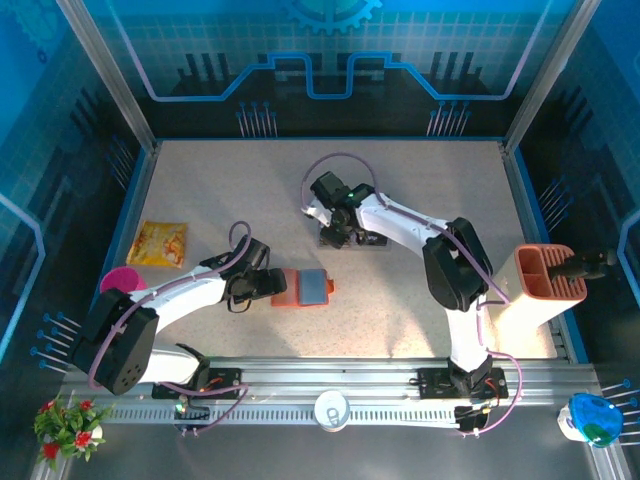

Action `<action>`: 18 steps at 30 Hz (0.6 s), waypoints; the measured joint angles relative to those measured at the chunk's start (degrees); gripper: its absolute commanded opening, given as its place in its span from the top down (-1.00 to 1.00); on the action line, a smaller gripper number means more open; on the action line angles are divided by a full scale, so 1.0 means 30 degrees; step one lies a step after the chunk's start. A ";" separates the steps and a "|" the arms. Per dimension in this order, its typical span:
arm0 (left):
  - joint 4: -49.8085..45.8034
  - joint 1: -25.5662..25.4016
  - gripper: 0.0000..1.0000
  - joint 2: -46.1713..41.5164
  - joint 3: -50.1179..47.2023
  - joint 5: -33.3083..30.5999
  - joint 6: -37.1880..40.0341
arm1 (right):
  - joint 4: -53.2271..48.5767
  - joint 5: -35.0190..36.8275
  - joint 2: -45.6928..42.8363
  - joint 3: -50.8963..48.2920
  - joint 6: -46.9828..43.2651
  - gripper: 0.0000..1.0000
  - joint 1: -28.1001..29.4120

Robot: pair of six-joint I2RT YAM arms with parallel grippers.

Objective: Put the credit cards into the card holder

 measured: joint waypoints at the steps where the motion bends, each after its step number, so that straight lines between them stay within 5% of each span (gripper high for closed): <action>1: 0.0000 0.0000 -0.68 0.0000 0.0000 0.0000 0.0000 | -0.0015 0.0219 0.0168 0.0175 -0.0109 0.10 0.0051; 12: -0.0007 0.0000 -0.68 0.0000 0.0000 0.0000 0.0000 | -0.0138 0.1778 0.1625 0.1348 -0.1027 0.23 0.0379; 18: -0.0007 0.0000 -0.68 0.0000 0.0000 0.0000 0.0000 | -0.0175 0.2055 0.1953 0.1406 -0.1450 0.53 0.0503</action>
